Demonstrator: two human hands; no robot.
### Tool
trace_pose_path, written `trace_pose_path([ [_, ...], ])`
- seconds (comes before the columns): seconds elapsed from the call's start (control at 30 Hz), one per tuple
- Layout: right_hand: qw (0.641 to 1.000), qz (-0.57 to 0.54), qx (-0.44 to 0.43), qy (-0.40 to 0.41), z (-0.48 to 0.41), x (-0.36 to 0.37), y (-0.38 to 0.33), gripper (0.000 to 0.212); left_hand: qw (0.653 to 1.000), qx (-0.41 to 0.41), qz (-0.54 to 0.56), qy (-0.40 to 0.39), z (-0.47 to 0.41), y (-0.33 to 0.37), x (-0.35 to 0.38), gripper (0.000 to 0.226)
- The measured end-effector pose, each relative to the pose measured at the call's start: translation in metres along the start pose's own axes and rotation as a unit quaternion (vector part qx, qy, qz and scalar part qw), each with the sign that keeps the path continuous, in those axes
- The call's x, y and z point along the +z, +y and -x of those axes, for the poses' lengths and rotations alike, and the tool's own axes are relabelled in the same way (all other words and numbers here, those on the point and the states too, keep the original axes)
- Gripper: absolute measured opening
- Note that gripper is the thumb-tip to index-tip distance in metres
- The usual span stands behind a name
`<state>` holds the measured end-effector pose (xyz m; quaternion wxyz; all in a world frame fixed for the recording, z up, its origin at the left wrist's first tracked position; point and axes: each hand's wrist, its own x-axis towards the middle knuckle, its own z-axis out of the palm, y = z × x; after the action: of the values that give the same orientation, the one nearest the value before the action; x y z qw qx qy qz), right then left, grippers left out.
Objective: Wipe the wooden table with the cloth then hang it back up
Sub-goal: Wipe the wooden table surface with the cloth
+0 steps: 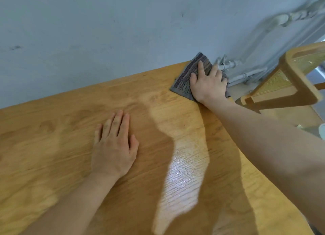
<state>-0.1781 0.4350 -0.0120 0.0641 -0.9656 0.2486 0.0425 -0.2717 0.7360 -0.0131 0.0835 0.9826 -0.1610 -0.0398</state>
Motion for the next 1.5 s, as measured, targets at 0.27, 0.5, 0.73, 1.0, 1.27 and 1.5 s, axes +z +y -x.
trace_pose_path([
  [0.27,0.986,-0.018,-0.163,-0.022,0.163,0.028,-0.068,0.056,0.997,0.004,0.062,0.051,0.0,-0.001,-0.002,0.048],
  [0.5,0.955,-0.02,-0.296,-0.013,0.289,0.042,-0.059,0.052,0.978,-0.014,0.208,0.009,0.047,0.003,-0.013,0.052],
  [0.73,0.999,0.012,0.019,-0.023,0.307,0.012,0.102,0.055,0.981,0.088,0.126,-0.121,0.136,0.02,-0.005,0.061],
  [1.0,0.975,-0.018,-0.212,-0.057,0.456,0.055,-0.079,0.065,0.968,0.089,0.201,-0.123,0.199,0.017,-0.025,0.053],
  [1.27,0.935,-0.038,-0.346,-0.069,0.479,0.057,-0.021,0.046,0.978,0.181,-0.008,-0.106,0.254,-0.037,-0.024,0.051],
  [1.5,0.945,0.016,-0.326,-0.032,0.458,0.042,0.094,0.051,0.963,0.243,0.017,-0.111,0.246,0.069,-0.01,0.051],
])
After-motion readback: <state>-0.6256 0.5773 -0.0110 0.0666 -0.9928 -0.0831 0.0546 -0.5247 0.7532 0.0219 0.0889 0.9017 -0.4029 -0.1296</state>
